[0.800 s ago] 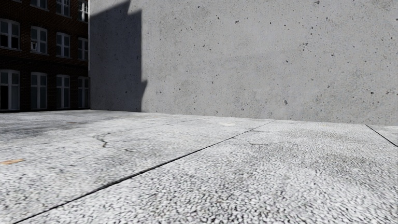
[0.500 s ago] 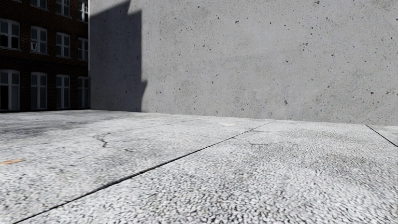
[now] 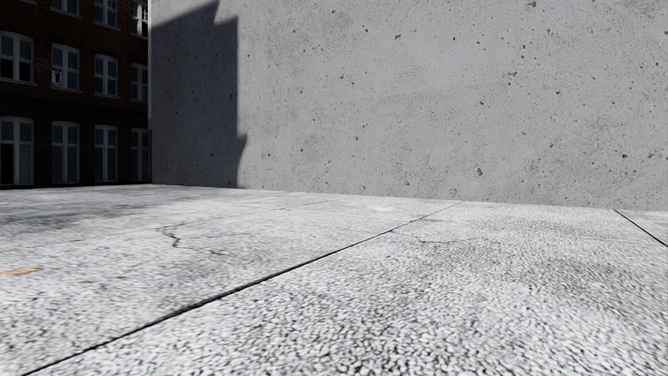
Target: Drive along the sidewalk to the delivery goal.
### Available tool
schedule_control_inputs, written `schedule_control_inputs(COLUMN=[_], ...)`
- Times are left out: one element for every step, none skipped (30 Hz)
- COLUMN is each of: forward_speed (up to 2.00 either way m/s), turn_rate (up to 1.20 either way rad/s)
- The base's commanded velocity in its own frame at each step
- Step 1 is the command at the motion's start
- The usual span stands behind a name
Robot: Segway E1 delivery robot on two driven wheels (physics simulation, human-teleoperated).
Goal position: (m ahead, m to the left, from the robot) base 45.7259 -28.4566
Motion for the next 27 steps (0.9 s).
schedule_control_inputs(forward_speed=[0.00,0.00,0.00,0.00,0.00,0.00,0.50,0.88,0.88,2.00,2.00,2.00,2.00,2.00,2.00,2.00,2.00,2.00,2.00,2.00,2.00,2.00,2.00,2.00,2.00,2.00,2.00], turn_rate=[0.00,0.00,0.00,0.00,0.00,0.00,-0.15,-0.35,-0.35,-0.50,-0.60,-0.68,-0.70,-0.70,-0.70,-0.70,-0.70,-0.70,-0.70,-0.73,-0.77,-0.79,-0.79,-0.79,-0.80,-0.80,-0.80])
